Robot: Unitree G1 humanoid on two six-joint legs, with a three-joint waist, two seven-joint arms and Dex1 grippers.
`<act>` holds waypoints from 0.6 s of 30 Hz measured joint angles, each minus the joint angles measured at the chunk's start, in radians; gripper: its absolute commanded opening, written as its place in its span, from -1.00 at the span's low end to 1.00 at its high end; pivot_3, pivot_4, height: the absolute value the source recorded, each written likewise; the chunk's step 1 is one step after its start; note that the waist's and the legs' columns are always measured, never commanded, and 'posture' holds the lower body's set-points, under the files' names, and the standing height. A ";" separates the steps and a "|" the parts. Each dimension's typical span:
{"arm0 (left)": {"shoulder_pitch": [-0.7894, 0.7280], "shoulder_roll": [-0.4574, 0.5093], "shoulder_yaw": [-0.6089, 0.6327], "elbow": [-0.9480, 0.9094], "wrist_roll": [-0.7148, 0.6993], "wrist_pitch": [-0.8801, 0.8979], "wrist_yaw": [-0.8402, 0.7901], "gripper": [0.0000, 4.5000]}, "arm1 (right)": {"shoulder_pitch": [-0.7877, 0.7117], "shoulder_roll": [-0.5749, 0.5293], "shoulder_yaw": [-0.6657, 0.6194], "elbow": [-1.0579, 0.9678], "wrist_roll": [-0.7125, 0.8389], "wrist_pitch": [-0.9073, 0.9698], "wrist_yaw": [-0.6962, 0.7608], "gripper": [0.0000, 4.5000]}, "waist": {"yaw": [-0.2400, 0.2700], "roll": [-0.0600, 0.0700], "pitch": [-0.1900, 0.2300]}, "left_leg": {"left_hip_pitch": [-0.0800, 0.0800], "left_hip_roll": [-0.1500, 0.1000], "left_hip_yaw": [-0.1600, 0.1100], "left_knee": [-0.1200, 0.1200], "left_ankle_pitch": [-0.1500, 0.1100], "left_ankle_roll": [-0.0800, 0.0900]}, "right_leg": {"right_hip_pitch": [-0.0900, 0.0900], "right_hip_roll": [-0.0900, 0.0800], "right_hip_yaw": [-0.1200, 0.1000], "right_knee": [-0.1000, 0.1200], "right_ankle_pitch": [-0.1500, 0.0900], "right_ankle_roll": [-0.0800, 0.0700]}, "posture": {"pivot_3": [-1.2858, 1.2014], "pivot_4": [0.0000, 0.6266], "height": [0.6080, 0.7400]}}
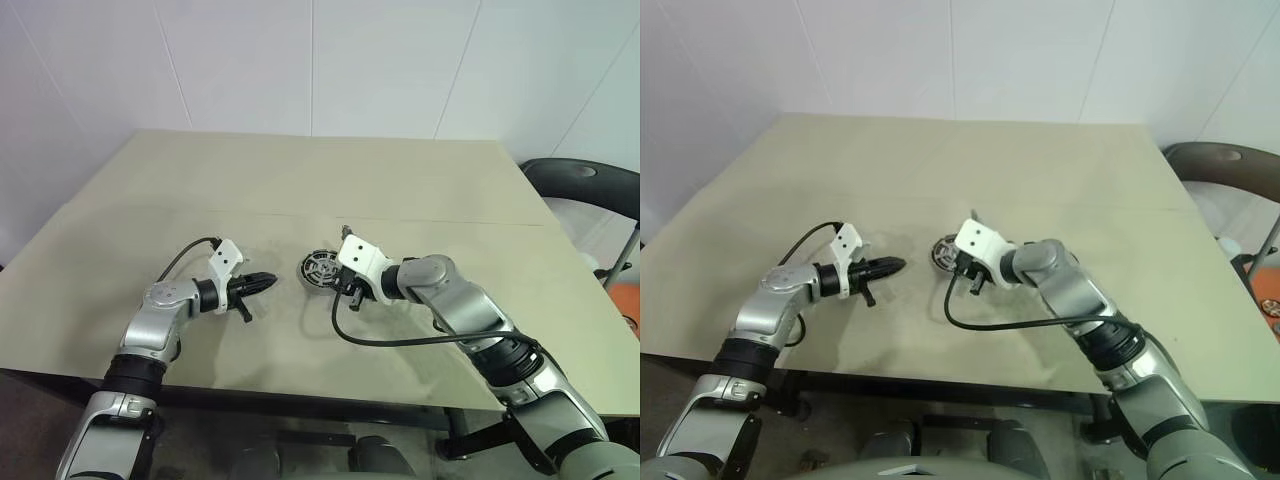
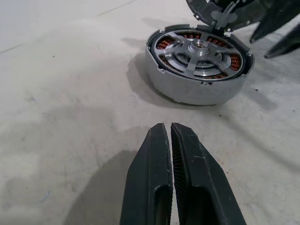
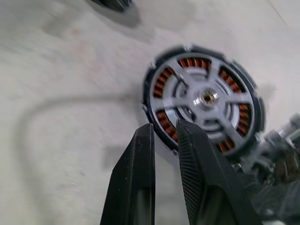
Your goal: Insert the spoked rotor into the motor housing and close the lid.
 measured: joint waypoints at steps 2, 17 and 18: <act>-0.002 -0.001 0.000 0.020 0.001 -0.017 -0.002 -0.90 | 0.000 0.005 0.016 0.012 -0.013 -0.002 -0.004 -0.65 | 0.000 0.000 0.000 | 0.000 0.000 0.000 0.000 0.000 0.000 | 0.000 0.000 0.000 0.000 0.000 0.000 | 0.03 -1.00 1.00; -0.007 -0.003 0.001 0.119 0.022 -0.100 -0.014 -0.90 | 0.010 0.024 0.039 0.017 -0.049 -0.025 -0.009 -0.99 | 0.001 0.000 0.000 | 0.000 0.000 0.000 0.000 0.000 0.000 | 0.000 0.000 0.000 0.000 0.000 0.000 | 0.03 -1.00 1.00; -0.008 -0.003 0.001 0.123 0.022 -0.104 -0.014 -0.90 | 0.010 0.024 0.038 0.017 -0.049 -0.025 -0.009 -0.99 | 0.001 0.000 0.000 | 0.000 0.000 0.000 0.000 0.000 0.000 | 0.000 0.000 0.000 0.000 0.000 0.000 | 0.03 -1.00 1.00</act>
